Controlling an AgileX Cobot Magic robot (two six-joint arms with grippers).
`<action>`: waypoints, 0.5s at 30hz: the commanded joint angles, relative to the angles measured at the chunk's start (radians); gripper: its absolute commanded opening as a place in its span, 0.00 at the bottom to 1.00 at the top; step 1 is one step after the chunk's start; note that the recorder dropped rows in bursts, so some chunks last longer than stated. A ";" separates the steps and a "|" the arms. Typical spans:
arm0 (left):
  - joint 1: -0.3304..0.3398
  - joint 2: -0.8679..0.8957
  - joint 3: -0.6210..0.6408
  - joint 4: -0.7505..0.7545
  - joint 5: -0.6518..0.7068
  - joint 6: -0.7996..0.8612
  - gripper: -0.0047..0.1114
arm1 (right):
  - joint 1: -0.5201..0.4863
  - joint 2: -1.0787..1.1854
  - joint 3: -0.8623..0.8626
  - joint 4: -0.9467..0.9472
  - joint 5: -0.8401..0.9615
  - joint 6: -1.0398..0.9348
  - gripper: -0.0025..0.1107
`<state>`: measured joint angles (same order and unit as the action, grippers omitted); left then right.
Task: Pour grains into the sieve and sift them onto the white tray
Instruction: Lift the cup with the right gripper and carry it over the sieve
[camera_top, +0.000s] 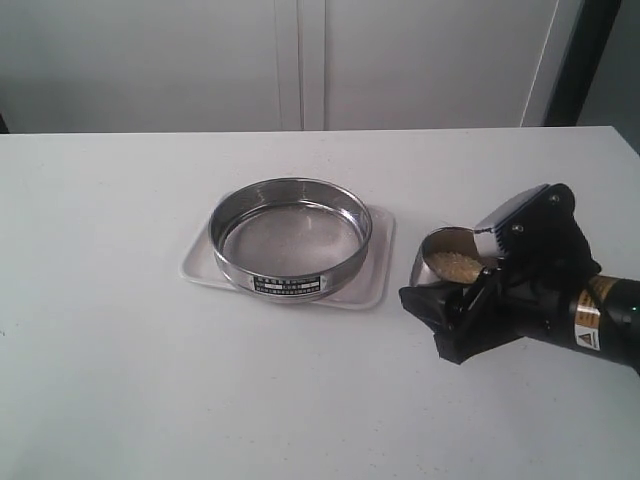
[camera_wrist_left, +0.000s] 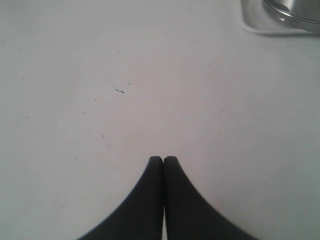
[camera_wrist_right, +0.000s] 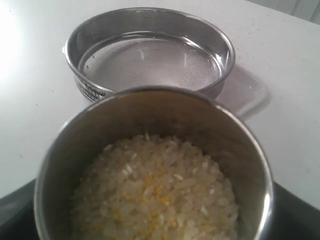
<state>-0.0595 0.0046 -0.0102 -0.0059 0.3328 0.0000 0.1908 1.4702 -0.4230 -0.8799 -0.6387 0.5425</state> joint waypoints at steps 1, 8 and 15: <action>0.000 -0.005 0.010 -0.012 0.003 0.000 0.04 | -0.001 -0.037 -0.046 -0.096 0.044 0.129 0.02; 0.000 -0.005 0.010 -0.012 0.003 0.000 0.04 | -0.001 -0.041 -0.126 -0.292 0.061 0.358 0.02; 0.000 -0.005 0.010 -0.012 0.003 0.000 0.04 | -0.001 -0.041 -0.263 -0.642 0.061 0.694 0.02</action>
<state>-0.0595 0.0046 -0.0102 -0.0059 0.3328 0.0000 0.1908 1.4410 -0.6335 -1.3961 -0.5566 1.1044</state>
